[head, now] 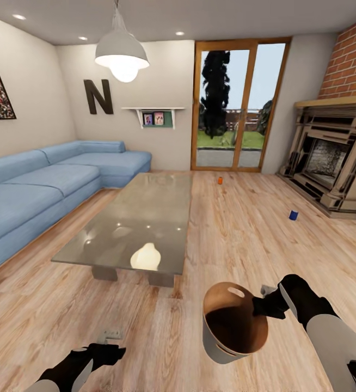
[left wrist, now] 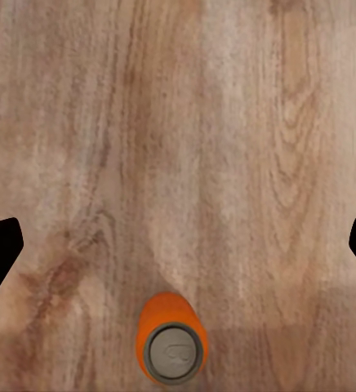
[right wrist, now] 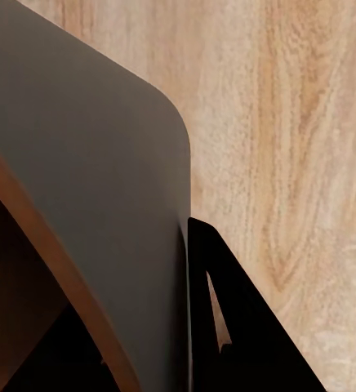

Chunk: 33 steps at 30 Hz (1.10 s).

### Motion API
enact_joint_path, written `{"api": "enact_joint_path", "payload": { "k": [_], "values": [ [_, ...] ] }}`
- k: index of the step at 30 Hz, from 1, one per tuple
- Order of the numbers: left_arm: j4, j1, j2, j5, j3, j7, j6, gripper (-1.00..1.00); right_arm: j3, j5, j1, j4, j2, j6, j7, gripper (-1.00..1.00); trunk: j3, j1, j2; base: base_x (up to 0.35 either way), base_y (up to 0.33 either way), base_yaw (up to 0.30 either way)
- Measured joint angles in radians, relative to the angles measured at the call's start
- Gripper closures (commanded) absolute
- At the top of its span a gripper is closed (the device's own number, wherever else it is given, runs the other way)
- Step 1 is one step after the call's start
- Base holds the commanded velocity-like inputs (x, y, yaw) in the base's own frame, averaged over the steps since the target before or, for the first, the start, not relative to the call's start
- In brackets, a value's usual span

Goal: Put the three can of soda from the living room inside the tash can in the kitchen.

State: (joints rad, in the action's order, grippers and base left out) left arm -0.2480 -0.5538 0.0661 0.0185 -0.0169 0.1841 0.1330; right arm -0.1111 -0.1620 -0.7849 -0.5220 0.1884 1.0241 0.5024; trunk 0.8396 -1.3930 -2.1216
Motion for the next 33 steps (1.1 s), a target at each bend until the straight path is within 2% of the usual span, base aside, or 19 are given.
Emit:
{"api": "enact_joint_path", "payload": {
  "k": [25,33],
  "values": [
    [-0.001,0.0,0.0,-0.002,0.0,-0.001,0.0,-1.0,0.006,0.003,0.0,-0.001,-0.007,0.0,0.0,1.0,0.104,-0.092,-0.168,0.0,0.0,0.0],
    [-0.001,0.0,0.001,-0.003,0.0,0.0,0.0,-1.0,0.006,0.003,0.0,-0.002,-0.007,0.0,-0.001,1.0,0.112,-0.092,-0.168,0.0,0.0,0.0]
  ]
}}
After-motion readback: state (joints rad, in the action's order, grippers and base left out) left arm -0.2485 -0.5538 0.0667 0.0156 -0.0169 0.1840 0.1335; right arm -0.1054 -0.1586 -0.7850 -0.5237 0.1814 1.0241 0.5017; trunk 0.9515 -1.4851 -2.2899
